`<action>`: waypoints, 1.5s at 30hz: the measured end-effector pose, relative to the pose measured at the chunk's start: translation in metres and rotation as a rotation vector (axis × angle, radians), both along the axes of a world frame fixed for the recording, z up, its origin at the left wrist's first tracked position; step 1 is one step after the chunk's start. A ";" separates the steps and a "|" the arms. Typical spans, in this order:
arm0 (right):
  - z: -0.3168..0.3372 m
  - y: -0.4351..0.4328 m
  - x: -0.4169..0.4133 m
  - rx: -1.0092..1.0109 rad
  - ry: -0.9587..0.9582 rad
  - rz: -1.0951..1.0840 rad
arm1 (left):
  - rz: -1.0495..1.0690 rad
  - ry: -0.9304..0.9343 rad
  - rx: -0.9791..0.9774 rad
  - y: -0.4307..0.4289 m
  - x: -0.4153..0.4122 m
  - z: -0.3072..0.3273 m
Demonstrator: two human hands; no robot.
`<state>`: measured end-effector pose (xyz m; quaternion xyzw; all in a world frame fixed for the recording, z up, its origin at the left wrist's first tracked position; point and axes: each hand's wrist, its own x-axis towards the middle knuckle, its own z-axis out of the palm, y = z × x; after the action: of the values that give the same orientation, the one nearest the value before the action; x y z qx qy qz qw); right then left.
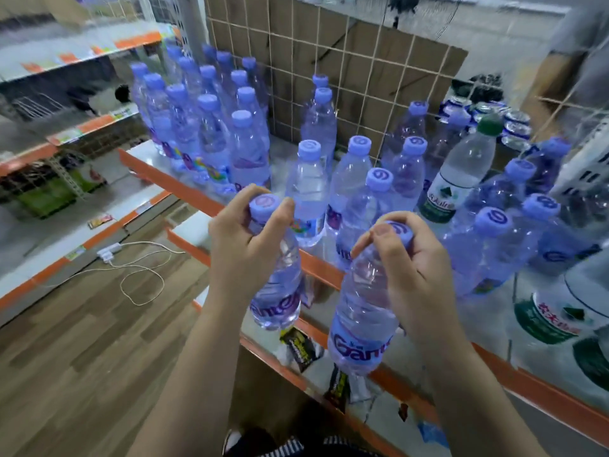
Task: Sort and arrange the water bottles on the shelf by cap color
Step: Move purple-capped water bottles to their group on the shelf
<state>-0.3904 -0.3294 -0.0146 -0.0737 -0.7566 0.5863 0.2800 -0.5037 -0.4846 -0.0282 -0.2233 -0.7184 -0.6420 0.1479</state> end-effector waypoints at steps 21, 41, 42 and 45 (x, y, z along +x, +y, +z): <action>-0.006 -0.095 -0.120 0.014 -0.005 -0.511 | -0.297 0.213 -0.107 0.033 -0.170 0.007; 0.003 -0.086 -0.113 0.002 0.022 -0.517 | -0.421 0.114 -0.153 0.114 -0.210 0.002; 0.004 -0.086 -0.111 0.004 0.023 -0.514 | -0.433 0.086 -0.167 0.115 -0.211 0.002; 0.005 -0.083 -0.109 -0.006 0.029 -0.499 | -0.430 0.017 -0.199 0.115 -0.216 0.001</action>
<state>-0.4997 -0.4129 -0.0097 -0.2508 -0.7091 0.5023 0.4265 -0.7200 -0.3696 -0.0269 -0.3901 -0.7128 -0.5828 -0.0088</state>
